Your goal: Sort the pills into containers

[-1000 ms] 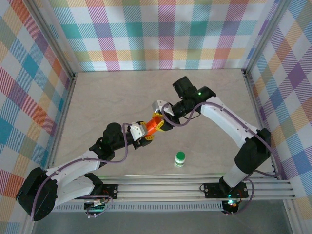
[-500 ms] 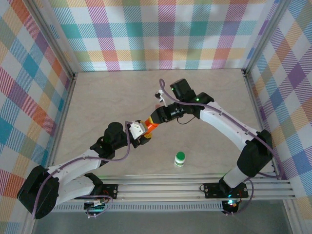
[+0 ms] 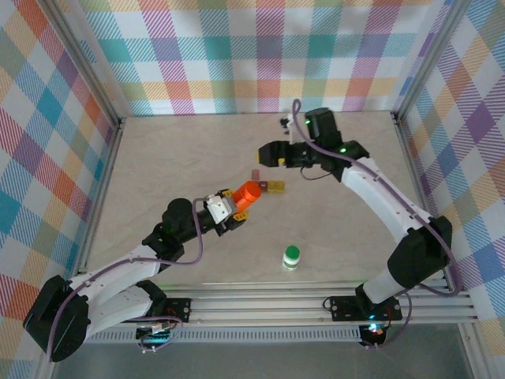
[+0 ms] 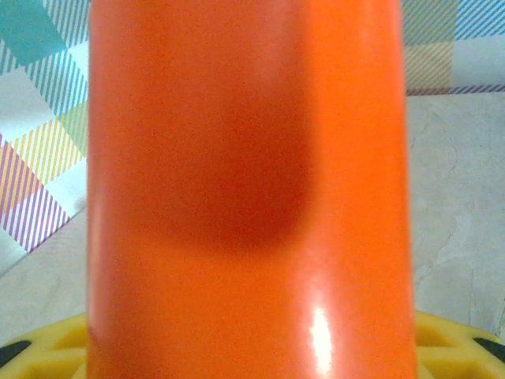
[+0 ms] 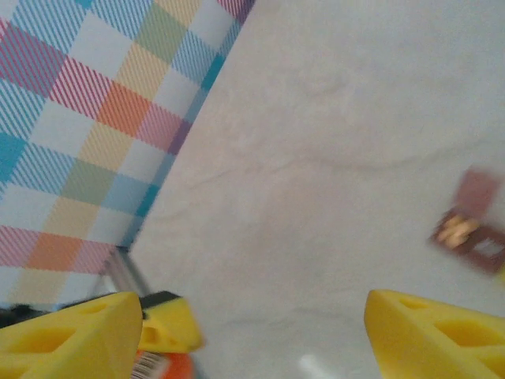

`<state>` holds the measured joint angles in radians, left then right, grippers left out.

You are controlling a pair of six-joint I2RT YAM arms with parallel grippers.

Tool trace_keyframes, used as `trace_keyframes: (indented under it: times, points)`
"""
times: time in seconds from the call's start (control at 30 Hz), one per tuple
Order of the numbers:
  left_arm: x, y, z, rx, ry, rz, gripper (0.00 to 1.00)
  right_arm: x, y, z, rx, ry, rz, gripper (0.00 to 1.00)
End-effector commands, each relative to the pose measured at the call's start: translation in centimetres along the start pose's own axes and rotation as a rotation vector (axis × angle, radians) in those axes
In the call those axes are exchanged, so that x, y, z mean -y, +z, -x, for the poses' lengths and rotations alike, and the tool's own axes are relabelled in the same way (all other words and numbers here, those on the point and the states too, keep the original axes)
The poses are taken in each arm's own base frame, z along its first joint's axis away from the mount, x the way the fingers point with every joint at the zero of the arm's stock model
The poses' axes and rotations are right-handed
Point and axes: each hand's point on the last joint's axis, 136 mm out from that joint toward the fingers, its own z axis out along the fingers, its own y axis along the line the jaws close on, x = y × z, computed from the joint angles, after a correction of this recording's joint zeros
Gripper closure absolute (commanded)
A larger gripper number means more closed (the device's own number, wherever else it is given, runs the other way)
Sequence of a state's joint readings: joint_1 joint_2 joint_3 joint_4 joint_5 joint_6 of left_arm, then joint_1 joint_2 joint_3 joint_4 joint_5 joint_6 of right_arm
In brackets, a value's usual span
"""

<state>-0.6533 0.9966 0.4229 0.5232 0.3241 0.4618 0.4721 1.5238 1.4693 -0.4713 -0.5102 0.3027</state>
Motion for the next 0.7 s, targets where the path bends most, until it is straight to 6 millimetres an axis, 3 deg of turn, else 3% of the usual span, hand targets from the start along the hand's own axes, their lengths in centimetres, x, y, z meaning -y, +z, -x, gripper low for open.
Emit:
trace_keyframes:
  times: [0.0,0.2,0.3,0.4,0.67]
  points:
    - [0.2,-0.2,1.8,0.073,0.028,-0.01,1.0,-4.8,-3.5,0.2,0.023,-0.506,0.141,0.26]
    - [1.1,-0.2,1.7,0.084,0.027,-0.056,1.0,-9.4,-6.4,-6.4,0.094,-1.16,0.503,0.24]
    - [1.6,-0.3,1.7,0.08,0.028,-0.088,1.0,-10.1,-6.2,-7.4,0.091,-1.274,0.558,0.21]
    - [1.9,-0.4,1.6,0.075,0.035,-0.105,1.0,-9.6,-4.5,-9.1,-0.016,-1.36,0.552,0.19]
    - [2.4,-0.3,1.5,0.065,0.031,-0.134,1.0,-8.8,-1.9,-10.9,-0.197,-1.418,0.557,0.18]
